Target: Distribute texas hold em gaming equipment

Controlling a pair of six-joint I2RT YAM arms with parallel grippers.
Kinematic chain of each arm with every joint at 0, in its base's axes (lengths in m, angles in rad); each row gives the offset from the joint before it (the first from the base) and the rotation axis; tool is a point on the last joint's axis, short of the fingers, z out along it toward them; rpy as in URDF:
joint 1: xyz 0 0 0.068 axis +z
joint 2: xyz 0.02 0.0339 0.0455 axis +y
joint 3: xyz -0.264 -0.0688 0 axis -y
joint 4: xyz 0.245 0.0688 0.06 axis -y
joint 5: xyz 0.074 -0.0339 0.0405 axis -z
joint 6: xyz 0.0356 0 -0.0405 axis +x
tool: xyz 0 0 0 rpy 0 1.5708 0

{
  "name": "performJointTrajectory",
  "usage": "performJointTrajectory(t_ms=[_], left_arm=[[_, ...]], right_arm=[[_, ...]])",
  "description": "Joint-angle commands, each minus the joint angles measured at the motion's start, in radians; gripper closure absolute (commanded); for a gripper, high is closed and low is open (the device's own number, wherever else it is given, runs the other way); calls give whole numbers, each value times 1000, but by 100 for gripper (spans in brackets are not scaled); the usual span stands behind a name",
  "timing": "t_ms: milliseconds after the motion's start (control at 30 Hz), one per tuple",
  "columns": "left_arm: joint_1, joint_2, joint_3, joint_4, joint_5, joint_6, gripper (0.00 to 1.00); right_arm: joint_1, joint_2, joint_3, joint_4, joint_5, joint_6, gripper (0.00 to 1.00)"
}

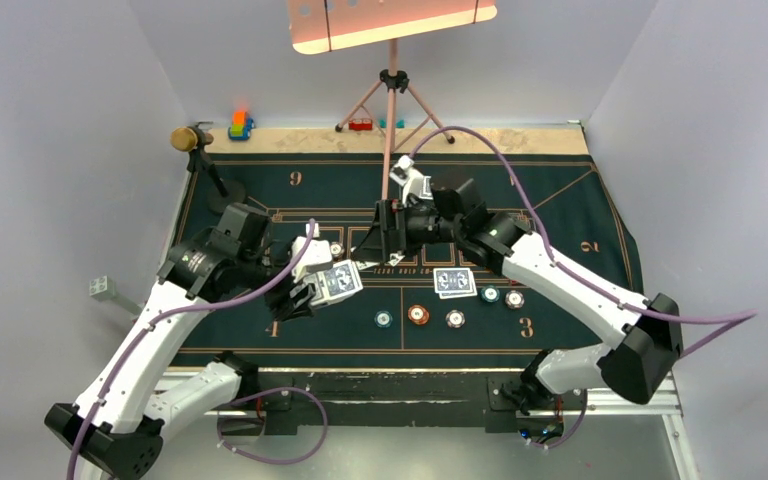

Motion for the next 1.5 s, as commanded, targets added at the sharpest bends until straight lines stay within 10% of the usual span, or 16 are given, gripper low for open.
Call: performJointTrajectory(t_ms=[0,567,833,1467], left_arm=[[2,5,17,49,-6,-18,100],[3,-14,18,45,7,-23,100],[2,-26,26,35,20,-23,100],[2,-33,40,24,38,-23,100]], right_arm=[[66,28,46,58,-38,13,7],[140,133,9,112,-20,49,4],[136,121,-23,95,8,59,28],[73,6,-91,62,40,54,42]])
